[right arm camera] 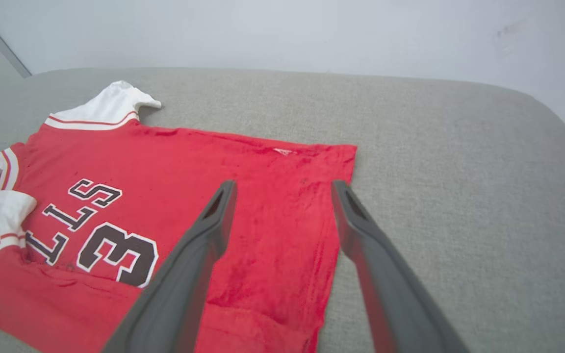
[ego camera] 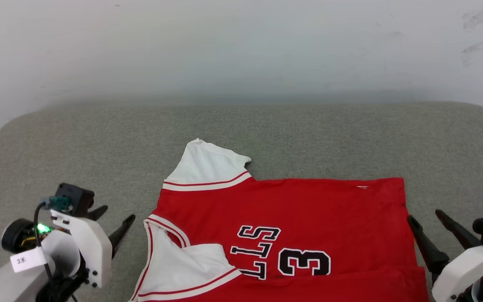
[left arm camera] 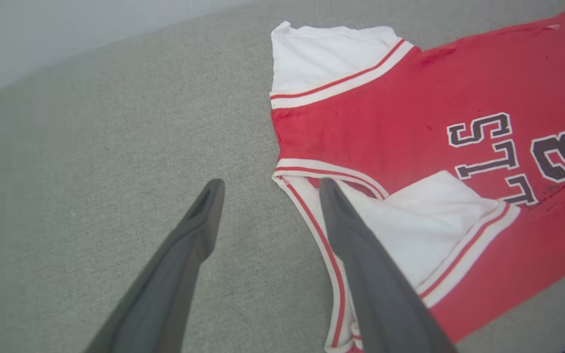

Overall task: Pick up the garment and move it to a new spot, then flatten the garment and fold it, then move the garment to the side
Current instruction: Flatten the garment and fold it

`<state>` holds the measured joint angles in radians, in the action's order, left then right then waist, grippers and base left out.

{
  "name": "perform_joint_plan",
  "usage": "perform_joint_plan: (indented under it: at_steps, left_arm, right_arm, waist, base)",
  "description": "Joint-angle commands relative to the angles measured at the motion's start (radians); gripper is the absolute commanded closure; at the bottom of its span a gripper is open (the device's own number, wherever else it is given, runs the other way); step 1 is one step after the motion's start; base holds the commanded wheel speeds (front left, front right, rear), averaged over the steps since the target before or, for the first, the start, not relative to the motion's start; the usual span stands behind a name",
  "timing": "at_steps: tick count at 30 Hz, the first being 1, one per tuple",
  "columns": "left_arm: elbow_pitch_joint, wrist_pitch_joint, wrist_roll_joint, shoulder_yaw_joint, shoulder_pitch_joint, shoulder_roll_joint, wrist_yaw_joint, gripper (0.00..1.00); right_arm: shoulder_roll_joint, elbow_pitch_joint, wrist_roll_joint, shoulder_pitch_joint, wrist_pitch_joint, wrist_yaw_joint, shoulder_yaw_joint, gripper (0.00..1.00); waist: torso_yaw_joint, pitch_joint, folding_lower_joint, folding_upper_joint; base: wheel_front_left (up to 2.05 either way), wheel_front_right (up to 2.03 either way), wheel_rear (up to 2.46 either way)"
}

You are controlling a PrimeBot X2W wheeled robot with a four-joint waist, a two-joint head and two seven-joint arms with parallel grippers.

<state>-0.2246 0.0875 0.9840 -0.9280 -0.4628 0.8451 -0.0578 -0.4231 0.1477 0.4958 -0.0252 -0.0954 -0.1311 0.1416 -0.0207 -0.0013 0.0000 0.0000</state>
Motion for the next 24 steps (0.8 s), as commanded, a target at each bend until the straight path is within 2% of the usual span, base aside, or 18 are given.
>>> perform_joint_plan:
  at_steps: [1, 7, 13, 19, 24]
  left_arm:
    - [-0.002, -0.011, -0.004, 0.009, -0.020, -0.008, -0.004, 0.00]
    - [-0.045, -0.015, -0.040, 0.043, -0.160, -0.047, 0.004, 0.00]
    - [-0.141, 0.064, -0.056, 0.051, -0.339, -0.096, 0.053, 0.00]
    - [-0.257, 0.235, -0.039, 0.033, -0.498, -0.117, 0.117, 0.00]
    - [-0.334, 0.414, -0.029, 0.001, -0.611, -0.126, 0.150, 0.00]
  right_arm:
    - [0.020, -0.015, -0.024, -0.010, 0.024, 0.001, -0.017, 0.00]
    - [0.091, -0.102, -0.142, -0.005, 0.101, 0.001, -0.069, 0.00]
    - [0.136, -0.187, -0.203, -0.033, 0.107, 0.001, -0.058, 0.00]
    - [0.165, -0.256, -0.221, -0.071, 0.110, 0.001, -0.044, 0.00]
    - [0.170, -0.282, -0.232, -0.104, 0.109, 0.001, -0.033, 0.00]
  waist:
    - [-0.009, 0.005, 0.0000, 0.0000]
    - [-0.046, 0.052, 0.0000, 0.0000]
    - [-0.105, 0.144, 0.0000, 0.0000]
    - [-0.161, 0.246, 0.0000, 0.0000]
    - [-0.194, 0.331, 0.0000, 0.0000]
  base:
    - [0.00, 0.00, 0.00]
    - [0.00, 0.00, 0.00]
    - [0.00, 0.00, 0.00]
    - [0.00, 0.00, 0.00]
    - [0.00, 0.00, 0.00]
